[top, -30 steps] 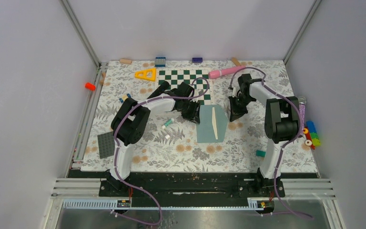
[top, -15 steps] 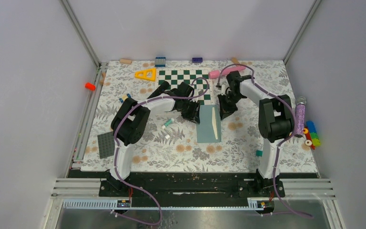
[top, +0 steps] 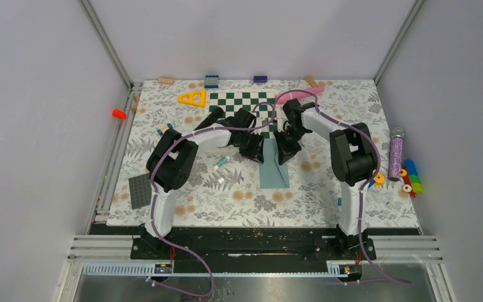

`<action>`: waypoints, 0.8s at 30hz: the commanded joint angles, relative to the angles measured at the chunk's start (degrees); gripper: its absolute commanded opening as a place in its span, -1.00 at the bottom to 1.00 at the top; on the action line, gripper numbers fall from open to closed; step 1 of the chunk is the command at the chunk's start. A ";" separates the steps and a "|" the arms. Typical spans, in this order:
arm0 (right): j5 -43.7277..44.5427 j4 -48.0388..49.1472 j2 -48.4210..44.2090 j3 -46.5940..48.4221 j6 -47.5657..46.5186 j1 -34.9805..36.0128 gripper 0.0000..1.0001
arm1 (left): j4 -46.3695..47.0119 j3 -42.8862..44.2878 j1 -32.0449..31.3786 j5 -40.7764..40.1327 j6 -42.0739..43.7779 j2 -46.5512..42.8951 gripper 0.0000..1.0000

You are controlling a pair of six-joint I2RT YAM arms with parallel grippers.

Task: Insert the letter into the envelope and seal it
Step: Seal the envelope flap on the envelope.

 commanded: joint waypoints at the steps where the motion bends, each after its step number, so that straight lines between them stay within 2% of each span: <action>1: 1.75 -1.98 1.65 3.39 0.35 2.04 -0.97 | 0.44 -0.09 0.13 0.59 0.09 1.15 -0.41; 13: 9.48 -3.30 6.75 6.73 0.76 4.29 -0.95 | 1.11 -0.18 0.15 2.80 -0.23 0.68 -0.42; 24: 10.41 -3.18 7.36 7.83 1.49 4.45 -0.94 | 5.41 0.62 0.05 15.99 -1.68 -0.71 -0.41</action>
